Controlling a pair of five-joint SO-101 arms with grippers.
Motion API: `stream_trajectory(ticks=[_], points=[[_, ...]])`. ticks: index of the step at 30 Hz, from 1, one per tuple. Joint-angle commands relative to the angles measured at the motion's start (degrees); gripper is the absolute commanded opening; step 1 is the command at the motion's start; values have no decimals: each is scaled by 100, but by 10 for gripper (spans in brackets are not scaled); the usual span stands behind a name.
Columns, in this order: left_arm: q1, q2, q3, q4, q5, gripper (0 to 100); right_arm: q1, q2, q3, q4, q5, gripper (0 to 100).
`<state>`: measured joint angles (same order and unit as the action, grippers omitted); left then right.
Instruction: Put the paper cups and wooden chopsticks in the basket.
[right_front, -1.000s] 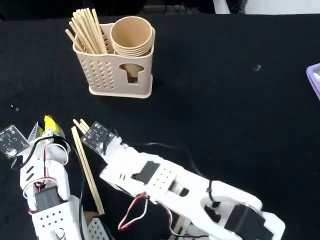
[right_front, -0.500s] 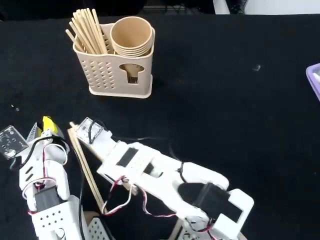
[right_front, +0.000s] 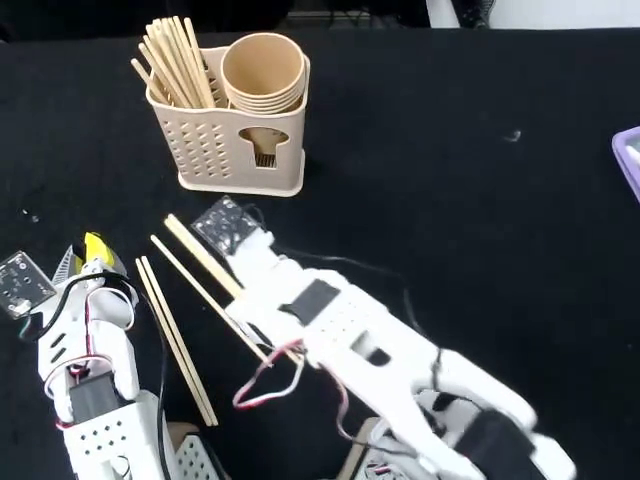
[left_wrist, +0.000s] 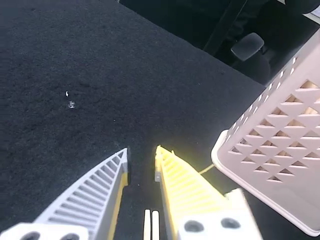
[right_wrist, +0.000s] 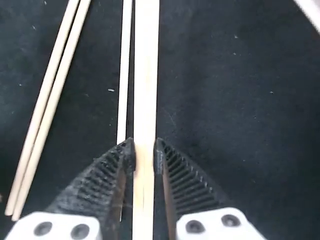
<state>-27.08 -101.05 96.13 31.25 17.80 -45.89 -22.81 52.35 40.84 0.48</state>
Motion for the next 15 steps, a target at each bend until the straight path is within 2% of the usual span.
stream_trajectory(ticks=[1,6,8,15], points=[[-4,-79,127,-105,-44,106,158,-1182,295,18,26,10],[13,-79,127,-105,-44,106,158,-2378,400,0,26,11],[13,-79,127,-97,-44,106,158,-2782,365,-343,26,11],[13,-62,127,-97,-44,106,176,-2967,409,-3631,18,11]])
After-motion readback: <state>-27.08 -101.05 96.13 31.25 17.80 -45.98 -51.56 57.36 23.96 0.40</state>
